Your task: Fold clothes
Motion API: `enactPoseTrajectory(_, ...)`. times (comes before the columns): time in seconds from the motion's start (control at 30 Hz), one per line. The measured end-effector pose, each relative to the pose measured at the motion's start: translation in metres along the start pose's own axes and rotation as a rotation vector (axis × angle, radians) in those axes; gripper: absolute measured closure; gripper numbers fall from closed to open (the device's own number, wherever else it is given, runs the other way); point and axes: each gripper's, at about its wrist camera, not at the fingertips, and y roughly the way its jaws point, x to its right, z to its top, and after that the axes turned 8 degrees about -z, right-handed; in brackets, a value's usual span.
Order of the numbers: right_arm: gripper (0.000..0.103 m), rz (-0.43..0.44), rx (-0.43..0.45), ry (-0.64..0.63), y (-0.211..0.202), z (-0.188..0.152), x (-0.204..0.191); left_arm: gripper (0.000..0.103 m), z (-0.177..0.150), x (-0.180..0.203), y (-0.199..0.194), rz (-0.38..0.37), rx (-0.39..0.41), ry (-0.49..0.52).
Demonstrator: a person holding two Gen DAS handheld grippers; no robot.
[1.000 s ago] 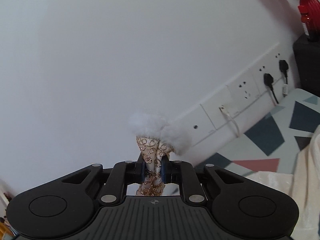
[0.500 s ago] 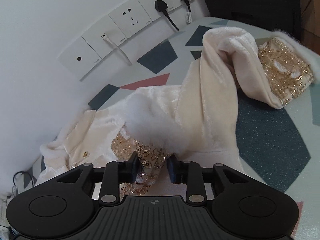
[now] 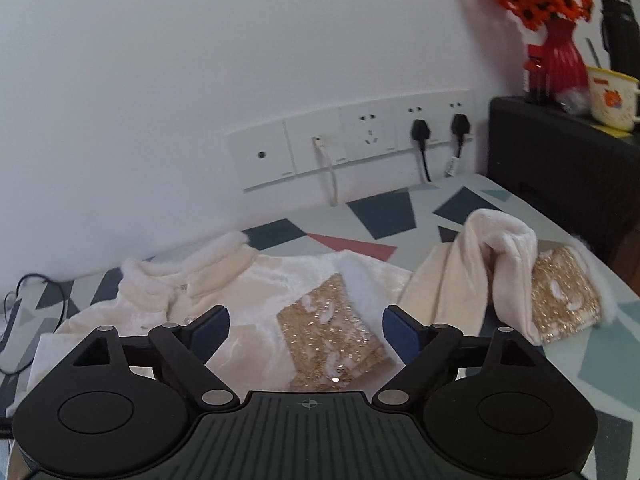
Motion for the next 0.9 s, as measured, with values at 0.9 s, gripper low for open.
enactPoseTrajectory(0.9,0.001,0.029,-0.287,-0.393,0.077,-0.045,-0.067,0.000,-0.003,-0.016,0.004,-0.079,-0.012,-0.110)
